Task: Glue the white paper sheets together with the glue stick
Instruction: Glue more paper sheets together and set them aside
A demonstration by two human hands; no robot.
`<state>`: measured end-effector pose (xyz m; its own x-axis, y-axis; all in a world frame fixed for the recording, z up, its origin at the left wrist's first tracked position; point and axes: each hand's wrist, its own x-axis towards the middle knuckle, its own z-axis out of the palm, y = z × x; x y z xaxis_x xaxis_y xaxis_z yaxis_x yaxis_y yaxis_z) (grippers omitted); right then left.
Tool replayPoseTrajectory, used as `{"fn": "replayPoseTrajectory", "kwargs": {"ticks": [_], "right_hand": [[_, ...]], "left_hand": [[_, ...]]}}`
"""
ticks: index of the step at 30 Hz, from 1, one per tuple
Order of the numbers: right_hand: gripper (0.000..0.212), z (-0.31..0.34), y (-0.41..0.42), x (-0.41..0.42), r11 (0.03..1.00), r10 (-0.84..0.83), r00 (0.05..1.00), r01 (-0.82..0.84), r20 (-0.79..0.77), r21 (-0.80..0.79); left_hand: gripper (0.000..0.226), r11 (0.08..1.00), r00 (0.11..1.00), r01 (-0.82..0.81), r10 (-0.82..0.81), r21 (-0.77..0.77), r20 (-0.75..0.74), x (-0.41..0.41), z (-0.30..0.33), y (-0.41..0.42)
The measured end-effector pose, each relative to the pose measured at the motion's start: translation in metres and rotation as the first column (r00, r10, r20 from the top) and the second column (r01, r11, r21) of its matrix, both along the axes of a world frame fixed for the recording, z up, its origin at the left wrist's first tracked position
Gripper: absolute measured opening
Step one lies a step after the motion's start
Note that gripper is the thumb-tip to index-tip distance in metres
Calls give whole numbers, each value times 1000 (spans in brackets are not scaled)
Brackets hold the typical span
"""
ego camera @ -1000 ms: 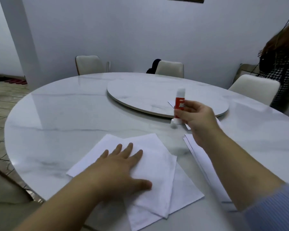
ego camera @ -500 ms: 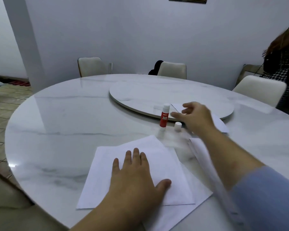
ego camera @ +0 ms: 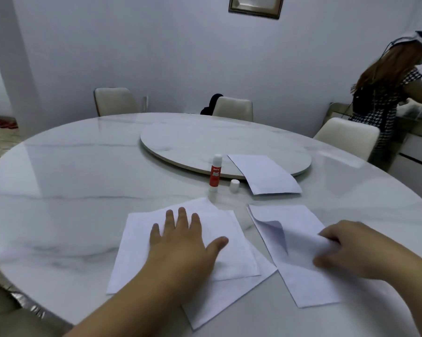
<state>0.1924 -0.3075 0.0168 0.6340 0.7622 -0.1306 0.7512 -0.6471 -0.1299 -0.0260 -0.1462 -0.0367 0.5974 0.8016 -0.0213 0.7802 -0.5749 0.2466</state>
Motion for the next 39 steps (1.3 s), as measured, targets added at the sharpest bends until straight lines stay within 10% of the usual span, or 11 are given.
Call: {"fn": "replayPoseTrajectory", "kwargs": {"ticks": [3, 6, 9, 11, 13, 19, 24, 27, 29, 34, 39], "right_hand": [[20, 7, -9, 17, 981, -2, 998, -10, 58, 195], [31, 29, -23, 21, 849, -16, 994, -41, 104, 526], [56, 55, -15, 1, 593, 268, 963, -197, 40, 781], [52, 67, -1, -27, 513, 415, 893, -389, 175, 765], [42, 76, 9, -51, 515, 487, 813, -563, 319, 647], [44, 73, 28, -72, 379, 734, 675, -493, 70, 783], [62, 26, 48, -80, 555, 812, -18, 329, -583, 764], [52, 4, 60, -89, 637, 712, -119, 523, -692, 566], [60, -3, 64, -93, 661, 677, -93, 513, -730, 548], [59, -7, 68, -85, 695, 486, 401, 361, -776, 622], [27, -25, 62, -90, 753, 334, 632, 267, -699, 602]], "left_hand": [[73, 999, 978, 22, -14, -33, 210, -11, 9, 2], [54, 881, 784, 119, 199, -458, 588, -24, 35, 5], [67, 373, 650, 460, 476, -806, 592, -34, 58, 9], [84, 56, 683, 601, 482, -797, 549, -43, 73, 8], [96, -75, 617, 724, 514, -686, 595, -53, 87, 4], [50, 628, 356, 533, 443, -568, 823, -70, 100, 10], [28, 806, 365, 407, 287, -430, 885, -88, 95, 26], [25, 847, 411, 296, 305, -442, 859, -92, 83, 35], [20, 847, 467, 237, 330, -475, 820, -95, 72, 40], [24, 877, 670, 167, 235, -451, 704, -113, 47, 51], [9, 937, 786, 34, 190, -348, 589, -114, 28, 50]]}}
